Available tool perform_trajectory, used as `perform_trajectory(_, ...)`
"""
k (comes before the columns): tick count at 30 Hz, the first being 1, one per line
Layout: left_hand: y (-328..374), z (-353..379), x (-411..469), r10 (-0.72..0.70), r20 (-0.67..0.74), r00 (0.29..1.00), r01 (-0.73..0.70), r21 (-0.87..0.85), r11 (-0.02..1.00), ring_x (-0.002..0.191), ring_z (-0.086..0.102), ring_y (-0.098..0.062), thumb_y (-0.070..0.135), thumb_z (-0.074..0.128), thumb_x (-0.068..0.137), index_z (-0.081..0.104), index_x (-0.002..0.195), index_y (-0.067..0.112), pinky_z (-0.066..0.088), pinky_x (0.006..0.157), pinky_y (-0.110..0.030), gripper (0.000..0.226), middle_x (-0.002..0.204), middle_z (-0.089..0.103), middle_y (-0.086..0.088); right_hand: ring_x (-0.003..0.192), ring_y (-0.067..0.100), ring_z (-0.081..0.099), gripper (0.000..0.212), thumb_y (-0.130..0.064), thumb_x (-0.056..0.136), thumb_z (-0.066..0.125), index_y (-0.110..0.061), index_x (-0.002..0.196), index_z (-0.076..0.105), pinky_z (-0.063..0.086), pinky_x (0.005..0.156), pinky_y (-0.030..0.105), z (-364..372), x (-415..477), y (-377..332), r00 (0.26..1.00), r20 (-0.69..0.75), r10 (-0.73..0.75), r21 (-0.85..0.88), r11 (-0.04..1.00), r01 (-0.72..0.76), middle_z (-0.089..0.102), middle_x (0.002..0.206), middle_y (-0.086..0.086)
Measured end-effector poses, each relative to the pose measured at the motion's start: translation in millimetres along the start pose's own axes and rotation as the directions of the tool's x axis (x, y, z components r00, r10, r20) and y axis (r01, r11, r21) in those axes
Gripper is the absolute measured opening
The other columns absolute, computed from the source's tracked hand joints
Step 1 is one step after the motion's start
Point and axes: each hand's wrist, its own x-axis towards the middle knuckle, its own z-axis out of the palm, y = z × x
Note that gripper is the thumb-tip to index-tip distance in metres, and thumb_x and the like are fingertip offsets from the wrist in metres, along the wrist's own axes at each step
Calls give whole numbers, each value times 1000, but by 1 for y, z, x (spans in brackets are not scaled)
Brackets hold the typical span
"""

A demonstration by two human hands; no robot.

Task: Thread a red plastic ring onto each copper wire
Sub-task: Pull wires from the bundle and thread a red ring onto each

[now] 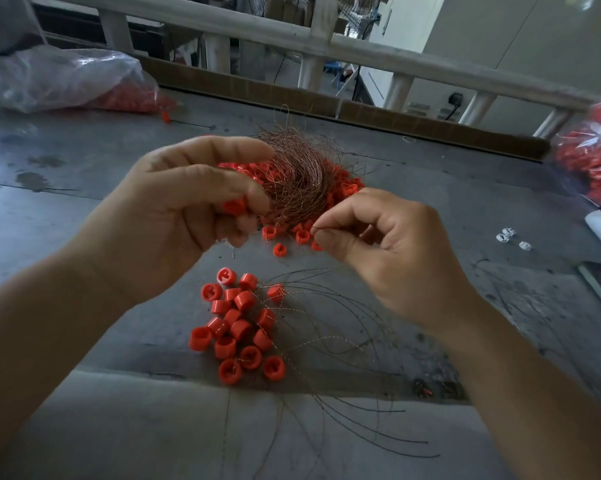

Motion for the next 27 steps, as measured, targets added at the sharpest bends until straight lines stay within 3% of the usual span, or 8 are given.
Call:
perform_trajectory(4,1,-1,1,-2,-75,997,6,60,998,46,55,-8,24,78,44,74,77,17,44,44,-14,33,58,65,-1,66,-1,52,4,-7,76,65,-8,72,67,38,62,7,-4,0,-3,993,41,-115,-129,984,119,56,71,-8)
perform_trajectory(8,3,-6,2,-93,-51,994,103,269,958,45,59,-11,-3,78,42,73,71,15,45,41,-16,34,58,64,-3,64,2,50,6,-8,76,66,-10,70,65,39,61,10,-7,0,-3,992,116,-46,-195,978,69,55,70,-9)
perform_trajectory(10,2,-7,1,-154,-20,988,146,453,879,48,62,-16,5,86,41,73,74,17,49,44,-19,37,59,66,-7,66,6,51,9,-9,77,69,-13,70,66,40,60,13,-8,1,-1,987,153,36,-219,976,-2,57,72,-6)
perform_trajectory(12,-2,-5,0,-181,-6,983,150,585,797,50,63,-16,29,83,35,72,77,25,51,48,-19,43,62,68,-7,69,6,51,8,-13,77,71,-17,71,68,41,63,16,-9,1,1,970,216,115,-257,965,-58,56,76,-6)
perform_trajectory(19,-11,-8,2,-263,15,965,167,738,654,52,63,-4,49,70,32,71,70,40,50,52,-12,39,62,69,5,74,2,52,2,-23,78,69,-22,77,70,45,69,19,-5,-1,0,906,364,215,-338,937,-87,54,77,-13)
perform_trajectory(22,-8,-8,2,-232,-4,973,162,725,669,56,64,-6,50,68,40,73,68,33,51,57,-11,33,63,70,1,72,0,51,8,-29,80,67,-22,78,71,42,66,15,-6,-2,1,896,378,235,-341,935,-101,54,75,-14)
perform_trajectory(24,-9,-10,5,-178,-94,980,190,717,671,48,58,2,38,72,54,72,63,27,41,47,-4,14,58,68,3,72,1,51,16,-35,80,64,-21,79,71,42,66,17,-6,-2,2,891,380,250,-343,932,-115,55,75,-12)
perform_trajectory(27,-17,-18,12,40,-285,958,214,796,566,50,55,6,14,73,71,69,65,25,39,48,-7,12,56,65,6,70,2,52,31,-44,80,56,-16,77,71,42,64,16,-8,-1,5,897,364,252,-338,933,-125,55,73,-10)
